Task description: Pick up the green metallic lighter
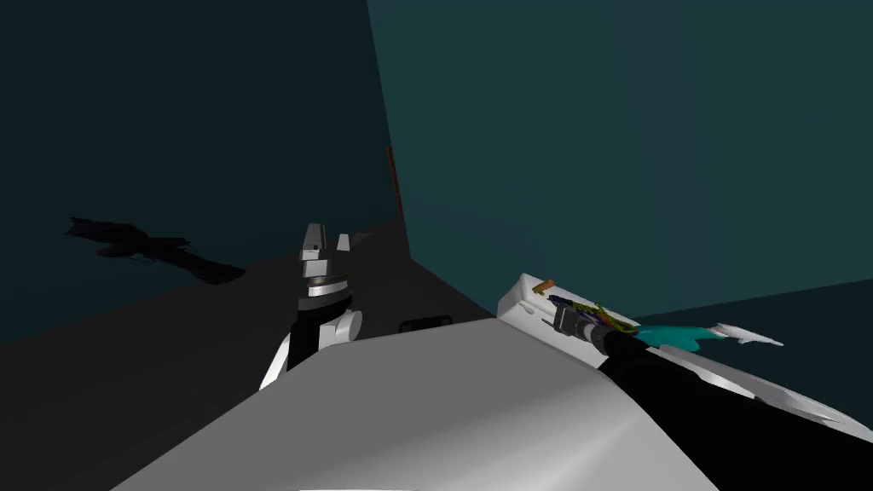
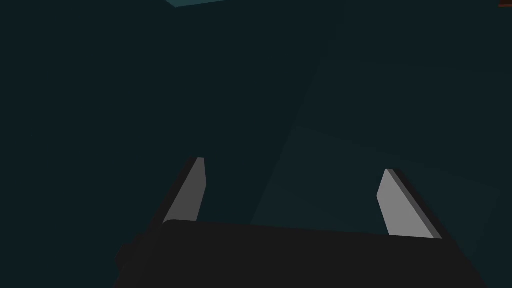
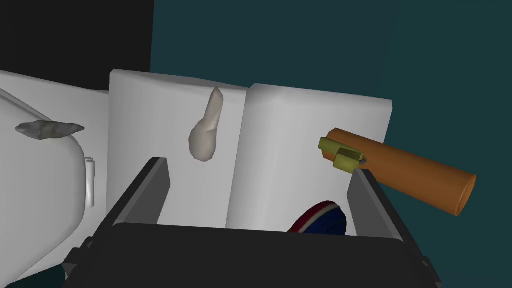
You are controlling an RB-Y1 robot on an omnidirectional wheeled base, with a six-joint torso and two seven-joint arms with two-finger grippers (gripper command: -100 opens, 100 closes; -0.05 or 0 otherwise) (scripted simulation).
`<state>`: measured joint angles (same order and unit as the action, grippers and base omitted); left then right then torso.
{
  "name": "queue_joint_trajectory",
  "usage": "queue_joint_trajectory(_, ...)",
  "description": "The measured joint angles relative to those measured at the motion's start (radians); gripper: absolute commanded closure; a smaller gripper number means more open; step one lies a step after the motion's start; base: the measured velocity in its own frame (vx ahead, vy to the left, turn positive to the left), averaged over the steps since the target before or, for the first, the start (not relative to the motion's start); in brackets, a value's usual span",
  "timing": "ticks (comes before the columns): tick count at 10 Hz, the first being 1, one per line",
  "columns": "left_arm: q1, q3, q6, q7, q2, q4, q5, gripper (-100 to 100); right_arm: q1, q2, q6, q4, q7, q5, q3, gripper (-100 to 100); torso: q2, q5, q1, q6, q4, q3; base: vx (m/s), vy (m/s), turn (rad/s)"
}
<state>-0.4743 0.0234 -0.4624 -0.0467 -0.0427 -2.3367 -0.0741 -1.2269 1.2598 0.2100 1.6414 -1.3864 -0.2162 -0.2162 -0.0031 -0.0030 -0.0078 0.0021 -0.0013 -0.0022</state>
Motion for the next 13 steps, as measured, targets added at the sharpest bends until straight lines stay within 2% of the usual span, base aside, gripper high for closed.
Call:
queue_joint_trajectory(2, 0.000, 0.000, 0.000, 0.000, 0.000, 0.000, 0.000, 0, -0.071, 0.057, 0.033, -0.032, 0.049, 0.032, -0.013, -100, 0.000, 0.000, 0.000, -0.001, 0.000, 0.000, -0.031, -0.012, 0.298)
queue_joint_trajectory(4, 0.000, 0.000, 0.000, 0.000, 0.000, 0.000, 0.000, 0, -0.111, 0.108, 0.047, -0.055, 0.092, 0.054, -0.006, -100, 0.000, 0.000, -0.001, 0.000, 0.000, 0.000, -0.021, -0.015, 0.171)
queue_joint_trajectory(6, 0.000, 0.000, 0.000, 0.000, 0.000, 0.000, 0.000, 0, -0.166, 0.151, 0.066, -0.077, 0.127, 0.072, -0.012, -100, -0.001, 0.000, -0.001, 0.000, 0.000, 0.000, -0.019, -0.022, 0.309)
queue_joint_trajectory(7, 0.000, 0.000, 0.000, 0.000, 0.000, 0.000, 0.000, 0, -0.207, 0.179, 0.078, -0.089, 0.155, 0.085, -0.022, -100, -0.001, 0.000, -0.002, 0.000, 0.000, -0.001, -0.015, -0.027, 0.139)
queue_joint_trajectory(11, 0.000, 0.000, 0.000, 0.000, 0.000, 0.000, 0.000, 0, -0.304, 0.273, 0.105, -0.135, 0.231, 0.118, -0.019, -100, -0.001, -0.001, -0.002, 0.001, 0.000, -0.001, -0.013, -0.032, 0.200)
queue_joint_trajectory(12, 0.000, 0.000, 0.000, 0.000, 0.000, 0.000, 0.000, 0, -0.351, 0.296, 0.113, -0.141, 0.246, 0.124, -0.036, -100, -0.002, -0.001, -0.002, 0.000, 0.000, -0.001, -0.009, -0.042, 0.212)
queue_joint_trajectory(13, 0.000, 0.000, 0.000, 0.000, 0.000, 0.000, 0.000, 0, -0.380, 0.330, 0.124, -0.161, 0.265, 0.132, -0.035, -100, -0.002, -0.001, -0.003, 0.000, 0.000, -0.001, -0.015, -0.019, 0.226)
